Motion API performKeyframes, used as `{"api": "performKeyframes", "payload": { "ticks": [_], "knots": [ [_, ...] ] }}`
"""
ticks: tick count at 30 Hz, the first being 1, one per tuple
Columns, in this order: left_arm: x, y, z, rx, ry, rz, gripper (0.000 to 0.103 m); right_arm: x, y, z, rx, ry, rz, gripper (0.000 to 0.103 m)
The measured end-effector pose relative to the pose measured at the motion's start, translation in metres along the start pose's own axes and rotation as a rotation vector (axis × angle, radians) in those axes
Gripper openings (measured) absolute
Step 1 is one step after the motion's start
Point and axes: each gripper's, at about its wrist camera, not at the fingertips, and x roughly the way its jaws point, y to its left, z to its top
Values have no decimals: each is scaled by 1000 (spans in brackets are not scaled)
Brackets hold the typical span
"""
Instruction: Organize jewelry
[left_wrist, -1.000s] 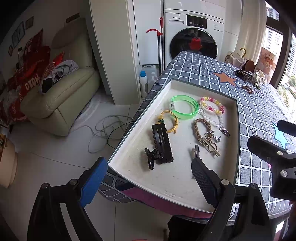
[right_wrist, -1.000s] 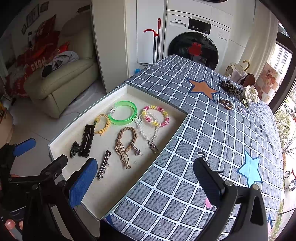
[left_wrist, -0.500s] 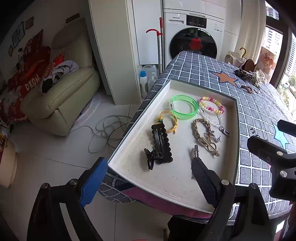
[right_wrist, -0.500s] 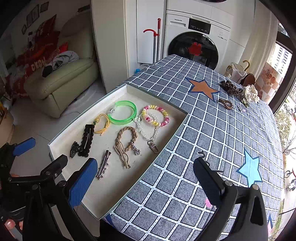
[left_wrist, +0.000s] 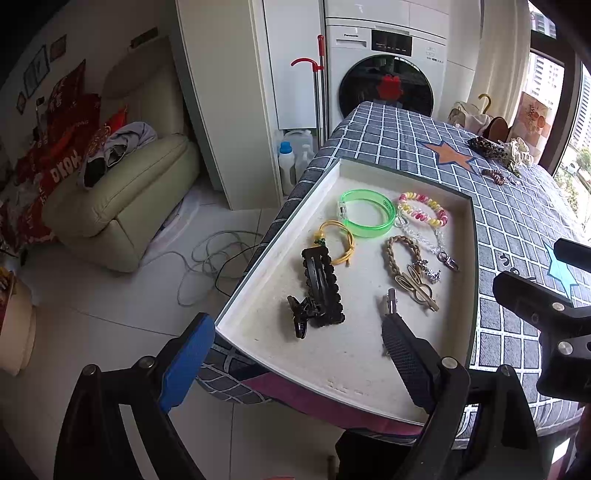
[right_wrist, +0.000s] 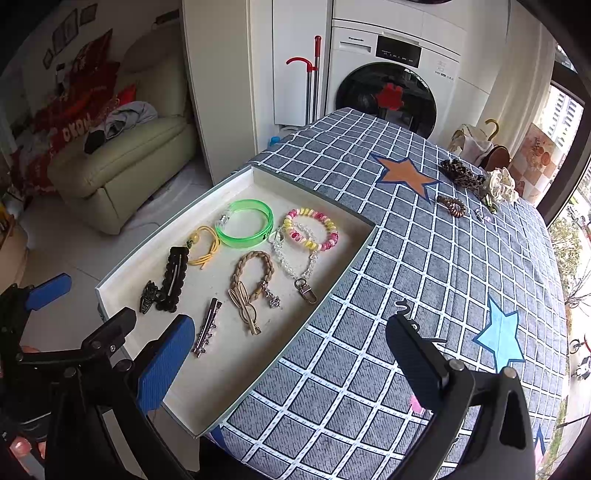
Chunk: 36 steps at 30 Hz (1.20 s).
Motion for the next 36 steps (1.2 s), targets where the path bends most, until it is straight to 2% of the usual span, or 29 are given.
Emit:
{"api": "performKeyframes", "payload": {
  "ticks": [36],
  "knots": [
    [7, 2, 0, -19, 12, -20, 97, 2, 2, -6, 4, 7, 3, 103]
  ]
}}
